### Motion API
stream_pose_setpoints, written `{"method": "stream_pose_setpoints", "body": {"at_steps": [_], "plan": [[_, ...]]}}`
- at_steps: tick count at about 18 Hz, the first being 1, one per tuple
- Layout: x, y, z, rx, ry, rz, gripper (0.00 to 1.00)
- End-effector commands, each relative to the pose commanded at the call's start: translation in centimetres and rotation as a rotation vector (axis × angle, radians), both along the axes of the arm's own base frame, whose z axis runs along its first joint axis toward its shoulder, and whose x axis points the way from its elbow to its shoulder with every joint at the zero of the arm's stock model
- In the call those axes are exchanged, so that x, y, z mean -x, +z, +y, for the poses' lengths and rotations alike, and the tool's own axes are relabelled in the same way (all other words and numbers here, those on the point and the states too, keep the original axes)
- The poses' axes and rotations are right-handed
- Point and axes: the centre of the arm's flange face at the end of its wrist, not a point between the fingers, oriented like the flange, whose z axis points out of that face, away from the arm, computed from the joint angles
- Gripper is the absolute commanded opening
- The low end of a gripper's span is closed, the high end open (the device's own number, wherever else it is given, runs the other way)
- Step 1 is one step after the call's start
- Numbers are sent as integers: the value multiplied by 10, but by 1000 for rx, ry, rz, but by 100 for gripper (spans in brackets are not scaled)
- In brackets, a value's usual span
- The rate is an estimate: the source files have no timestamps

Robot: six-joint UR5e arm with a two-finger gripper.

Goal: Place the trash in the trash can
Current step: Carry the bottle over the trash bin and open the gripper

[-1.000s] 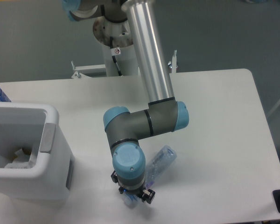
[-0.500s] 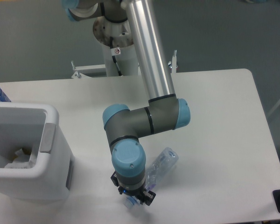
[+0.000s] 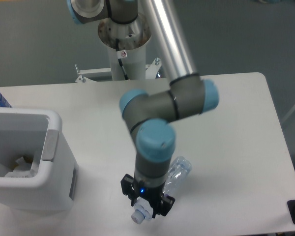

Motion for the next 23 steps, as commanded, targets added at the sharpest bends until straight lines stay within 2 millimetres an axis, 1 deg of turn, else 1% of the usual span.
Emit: {"method": "stream_pose_setpoints", "body": {"at_steps": [1, 3, 4, 7, 9, 13, 15, 16, 18, 20, 21, 22, 23], "plan": [[1, 14, -5, -60, -7, -43, 38], [-1, 53, -17, -200, -8, -142, 38], [-2, 67, -23, -250, 0, -191, 38], [-15, 110, -32, -383, -19, -294, 38], [-28, 135, -35, -455, -55, -347, 38], [-63, 183, -43, -589, -154, -453, 38], [-78, 200, -45, -636, -204, -489, 38], [-88, 205, -43, -653, -233, -506, 38], [-118, 211, -32, -685, -313, -562, 38], [-135, 205, -23, -714, -373, -612, 38], [-144, 199, -18, -725, -402, -642, 38], [-147, 193, -13, -733, -419, -668, 38], [-151, 190, -11, -739, -433, -690, 39]]}}
